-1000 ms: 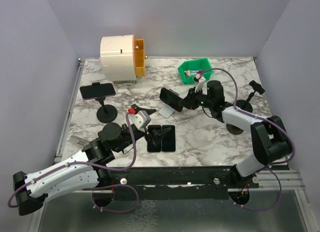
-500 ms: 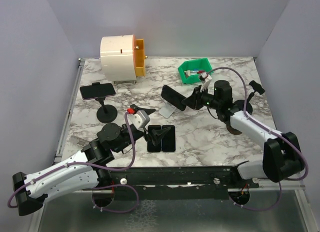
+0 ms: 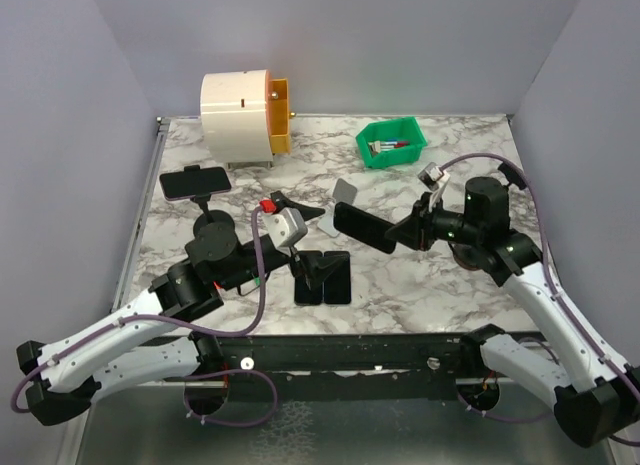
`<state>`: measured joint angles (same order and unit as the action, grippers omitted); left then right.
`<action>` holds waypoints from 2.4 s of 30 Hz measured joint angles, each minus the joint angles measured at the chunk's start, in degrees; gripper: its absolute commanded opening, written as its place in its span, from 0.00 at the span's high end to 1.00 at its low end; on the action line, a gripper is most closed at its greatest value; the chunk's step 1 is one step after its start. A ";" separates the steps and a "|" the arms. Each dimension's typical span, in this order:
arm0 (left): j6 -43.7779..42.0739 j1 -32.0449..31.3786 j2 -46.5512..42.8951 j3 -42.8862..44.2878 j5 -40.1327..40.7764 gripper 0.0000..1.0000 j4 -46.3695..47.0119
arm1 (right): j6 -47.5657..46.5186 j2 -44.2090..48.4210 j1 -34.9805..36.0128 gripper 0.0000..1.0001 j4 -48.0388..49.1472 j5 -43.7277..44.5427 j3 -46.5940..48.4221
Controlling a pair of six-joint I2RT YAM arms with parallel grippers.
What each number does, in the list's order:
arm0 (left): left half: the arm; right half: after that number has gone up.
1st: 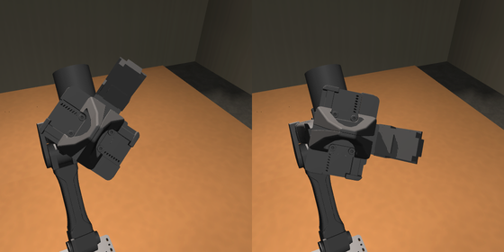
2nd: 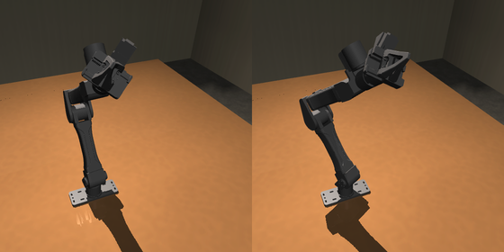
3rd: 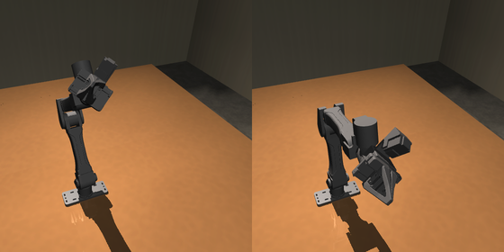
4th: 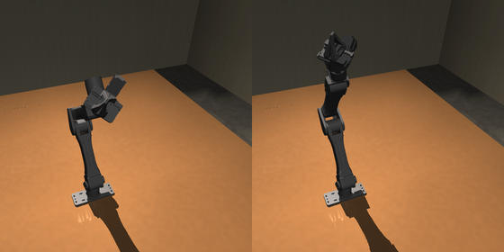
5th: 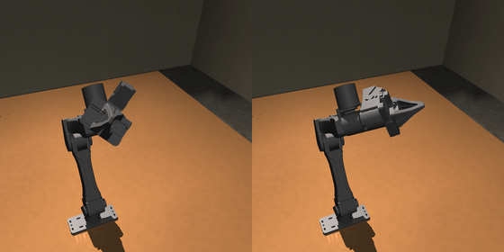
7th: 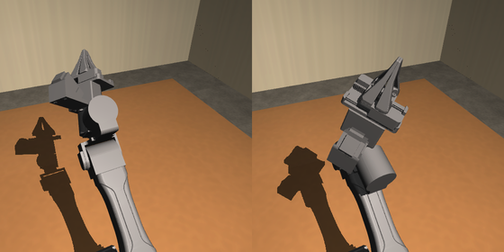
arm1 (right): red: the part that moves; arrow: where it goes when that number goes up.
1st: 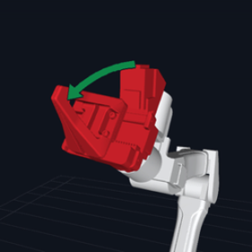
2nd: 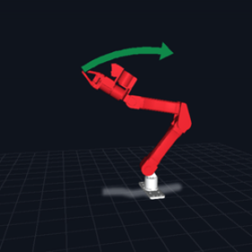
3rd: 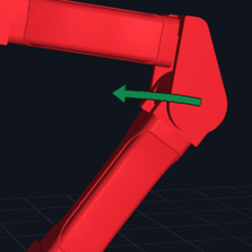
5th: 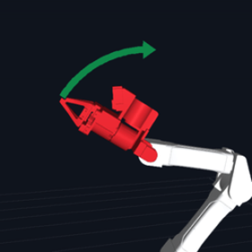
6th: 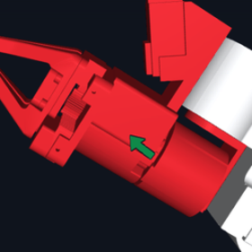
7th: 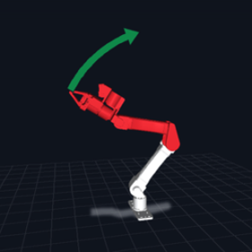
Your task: Remove the phone from the phone stand
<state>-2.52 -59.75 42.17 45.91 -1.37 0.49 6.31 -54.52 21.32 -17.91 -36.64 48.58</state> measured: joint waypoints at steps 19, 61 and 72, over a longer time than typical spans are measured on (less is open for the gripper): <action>-6.78 -1.40 15.85 28.24 -27.61 0.01 -31.01 | -10.60 13.00 5.55 1.00 -23.98 -12.76 13.22; -8.87 -3.02 24.35 32.41 -28.79 0.53 -37.40 | -14.95 12.20 10.25 1.00 -28.70 -14.84 19.74; -9.16 -3.02 24.92 32.41 -29.05 0.72 -38.01 | -14.97 12.20 10.60 1.00 -28.68 -14.84 19.74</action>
<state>-11.68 -62.76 67.09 78.32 -30.41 -37.52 -8.67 -42.33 31.92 -46.59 -51.48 68.31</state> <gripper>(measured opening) 0.344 0.198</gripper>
